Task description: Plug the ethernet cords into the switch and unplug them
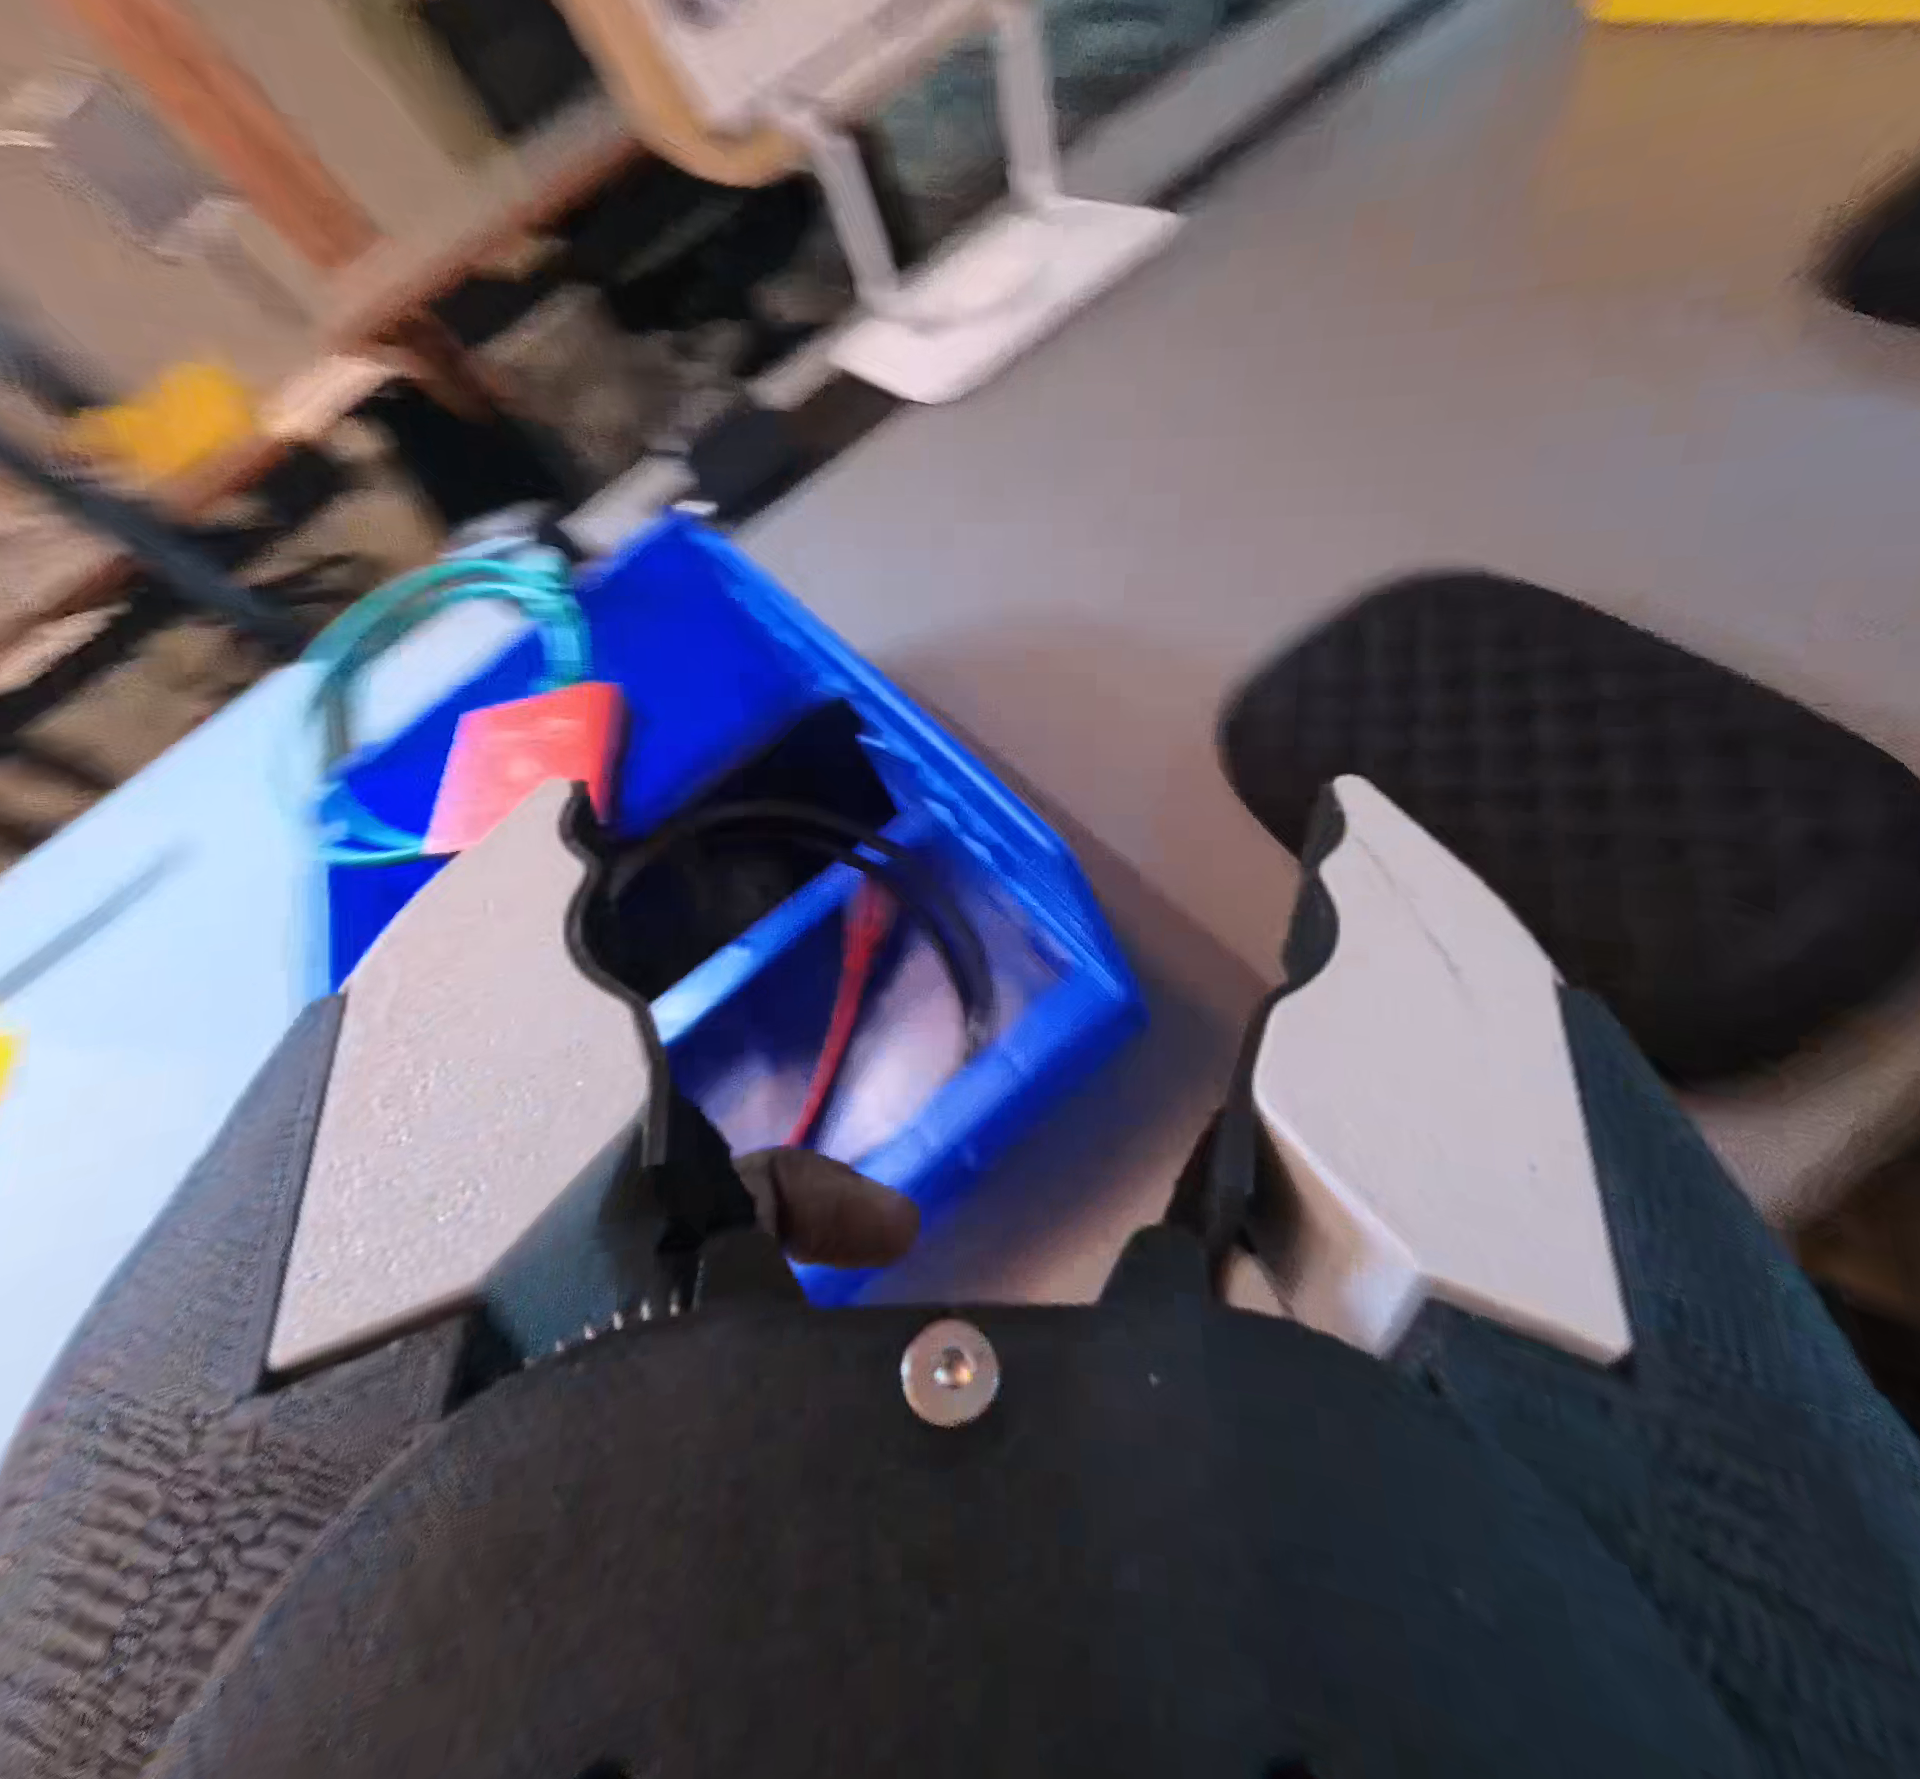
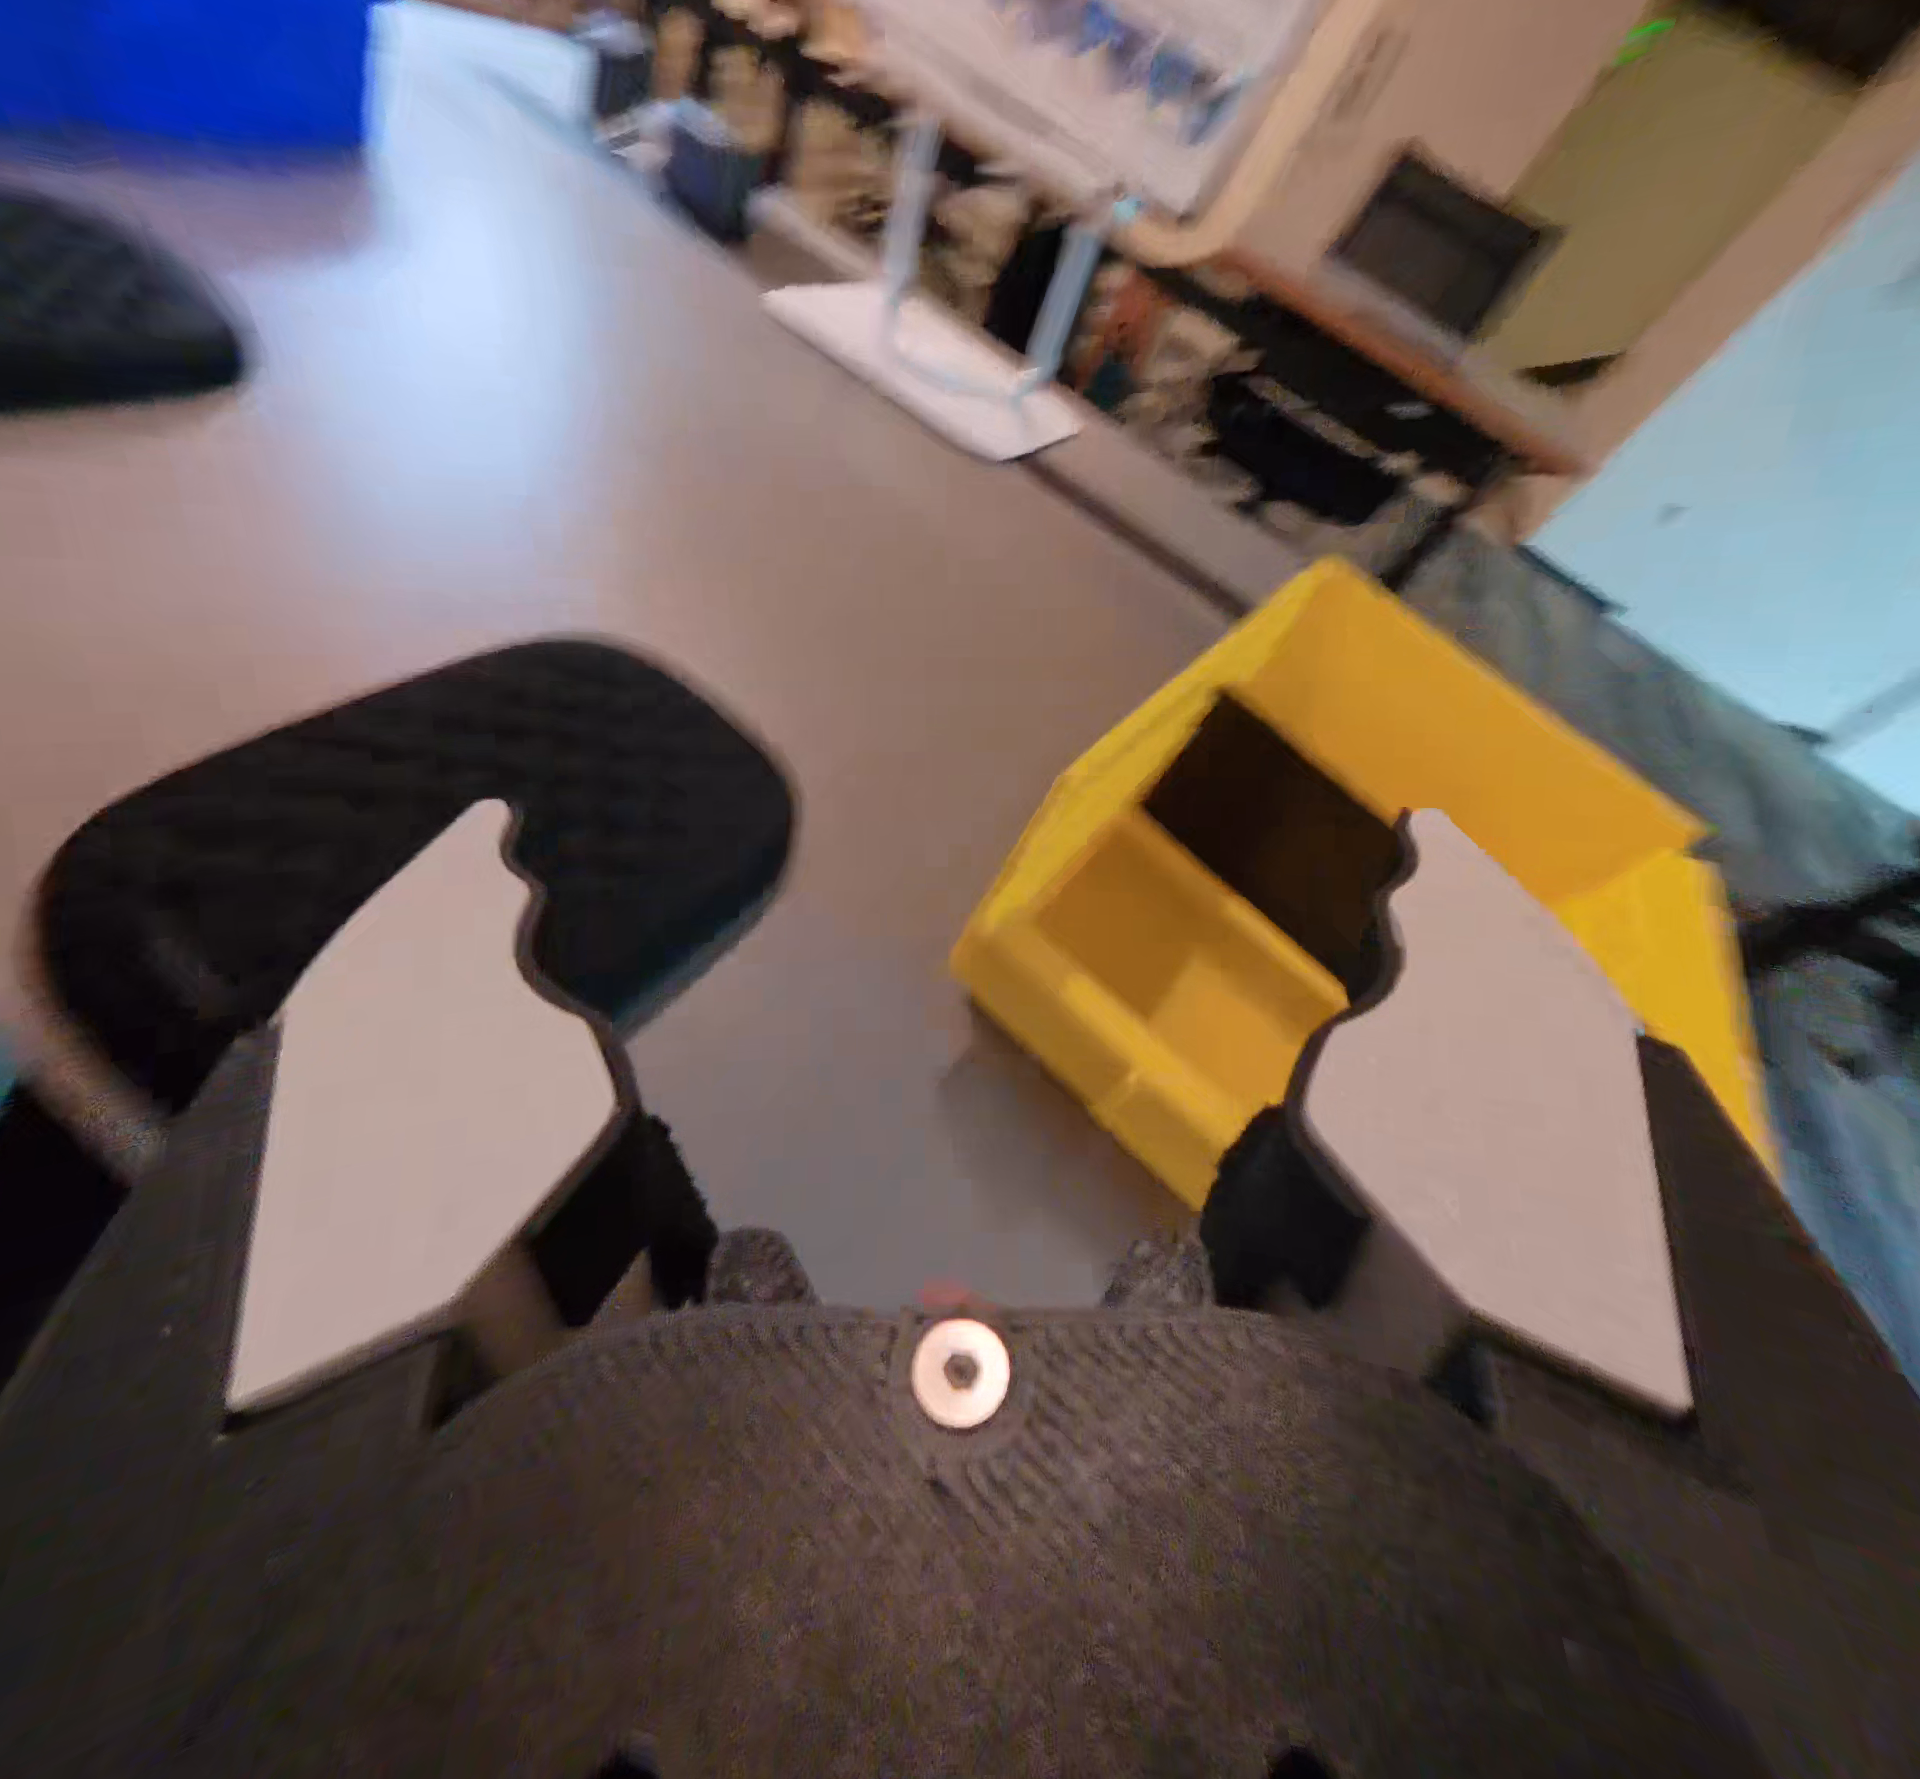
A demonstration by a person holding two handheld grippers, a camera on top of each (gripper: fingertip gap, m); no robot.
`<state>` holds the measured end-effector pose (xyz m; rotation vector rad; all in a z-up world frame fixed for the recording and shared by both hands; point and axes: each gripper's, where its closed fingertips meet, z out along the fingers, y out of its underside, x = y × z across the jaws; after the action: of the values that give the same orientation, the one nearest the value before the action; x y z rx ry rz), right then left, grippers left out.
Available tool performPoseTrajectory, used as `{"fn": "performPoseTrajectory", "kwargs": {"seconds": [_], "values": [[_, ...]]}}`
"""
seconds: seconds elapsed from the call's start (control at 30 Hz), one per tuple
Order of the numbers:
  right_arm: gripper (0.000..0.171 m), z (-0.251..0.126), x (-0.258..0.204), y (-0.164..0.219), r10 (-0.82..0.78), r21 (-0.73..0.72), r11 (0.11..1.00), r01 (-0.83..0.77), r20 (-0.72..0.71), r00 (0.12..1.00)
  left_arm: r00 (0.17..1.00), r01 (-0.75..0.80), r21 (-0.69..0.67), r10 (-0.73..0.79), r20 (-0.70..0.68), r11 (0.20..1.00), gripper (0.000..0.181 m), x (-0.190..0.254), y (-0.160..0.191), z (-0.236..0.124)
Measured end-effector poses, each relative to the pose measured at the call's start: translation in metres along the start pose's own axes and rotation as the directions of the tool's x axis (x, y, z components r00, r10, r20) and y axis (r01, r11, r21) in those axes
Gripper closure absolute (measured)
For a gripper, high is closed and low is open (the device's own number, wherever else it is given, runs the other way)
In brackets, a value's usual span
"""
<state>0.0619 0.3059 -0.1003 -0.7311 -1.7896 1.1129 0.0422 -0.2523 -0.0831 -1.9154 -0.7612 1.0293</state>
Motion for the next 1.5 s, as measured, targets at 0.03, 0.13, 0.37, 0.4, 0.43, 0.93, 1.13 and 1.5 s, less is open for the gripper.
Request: {"fn": "performPoseTrajectory", "kwargs": {"seconds": [0.03, 0.13, 0.37, 0.4, 0.43, 0.93, 1.13, 1.5], "values": [[0.025, 0.002, 0.014, -0.007, 0.038, 0.003, 0.999, -0.038, -0.098, 0.994, 0.991, 0.028, 0.003, -0.028, 0.131, 1.0, 0.056, -0.014, -0.009, 0.005], [0.043, 0.007, 0.037, -0.005, 0.208, -0.009, 0.976, -0.217, -0.25, 0.946, 0.953, 0.067, -0.021, -0.058, 0.298, 0.998, 0.068, -0.022, -0.013, 0.025], [0.058, 0.053, 0.028, 0.053, 0.272, -0.192, 0.921, -0.339, -0.307, 0.912, 0.947, 0.128, -0.226, -0.052, 0.317, 0.966, 0.108, -0.006, 0.052, 0.085], [0.06, 0.061, 0.023, 0.06, 0.249, -0.233, 0.917, -0.324, -0.3, 0.921, 0.944, 0.115, -0.237, -0.032, 0.329, 0.965, 0.118, -0.007, 0.057, 0.088], [0.068, 0.068, 0.021, 0.065, 0.232, -0.256, 0.915, -0.312, -0.299, 0.926, 0.952, 0.115, -0.217, -0.046, 0.303, 0.969, 0.134, -0.002, 0.055, 0.091], [0.158, 0.088, 0.006, 0.066, 0.083, -0.266, 0.951, -0.154, -0.261, 0.962, 0.95, 0.186, -0.119, -0.148, 0.274, 0.975, 0.155, 0.005, 0.048, 0.096], [0.115, 0.076, 0.001, 0.049, 0.14, -0.225, 0.956, -0.187, -0.21, 0.968, 0.957, 0.177, -0.021, -0.167, 0.239, 0.984, 0.11, -0.002, 0.01, 0.069], [0.039, 0.064, 0.001, 0.028, 0.174, -0.145, 0.97, -0.196, -0.152, 0.973, 0.965, 0.199, -0.164, -0.163, 0.205, 0.966, 0.083, -0.06, 0.012, 0.05]]}}
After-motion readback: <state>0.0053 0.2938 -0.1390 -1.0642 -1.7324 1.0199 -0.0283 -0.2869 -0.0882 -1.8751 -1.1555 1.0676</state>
